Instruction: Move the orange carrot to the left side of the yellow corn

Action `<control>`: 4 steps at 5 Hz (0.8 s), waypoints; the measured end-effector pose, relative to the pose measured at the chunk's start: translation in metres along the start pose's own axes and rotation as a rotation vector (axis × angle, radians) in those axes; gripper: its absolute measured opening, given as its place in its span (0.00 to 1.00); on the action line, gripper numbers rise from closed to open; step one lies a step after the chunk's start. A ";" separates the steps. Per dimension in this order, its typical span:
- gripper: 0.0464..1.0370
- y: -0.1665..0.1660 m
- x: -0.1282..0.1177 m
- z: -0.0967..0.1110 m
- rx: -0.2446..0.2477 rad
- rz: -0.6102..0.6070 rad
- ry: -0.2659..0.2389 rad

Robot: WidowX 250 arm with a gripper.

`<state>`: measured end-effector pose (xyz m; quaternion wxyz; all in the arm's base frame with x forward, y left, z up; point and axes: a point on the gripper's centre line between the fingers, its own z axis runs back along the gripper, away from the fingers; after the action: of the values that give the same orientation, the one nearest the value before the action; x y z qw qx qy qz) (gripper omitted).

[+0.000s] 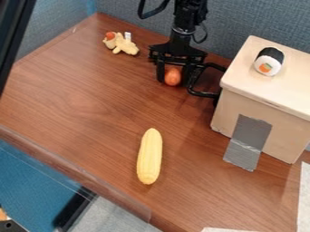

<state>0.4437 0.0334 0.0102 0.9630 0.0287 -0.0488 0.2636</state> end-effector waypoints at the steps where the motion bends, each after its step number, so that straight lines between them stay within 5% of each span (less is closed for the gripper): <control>1: 0.58 0.001 -0.002 0.000 0.007 -0.019 0.015; 2: 0.58 0.005 -0.008 0.000 0.008 -0.028 0.022; 3: 0.58 0.023 -0.028 0.026 0.018 -0.069 0.000; 4: 0.58 0.040 -0.066 0.042 -0.036 -0.147 -0.018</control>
<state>0.3632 0.0312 0.0456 0.9797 0.0171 -0.0598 0.1908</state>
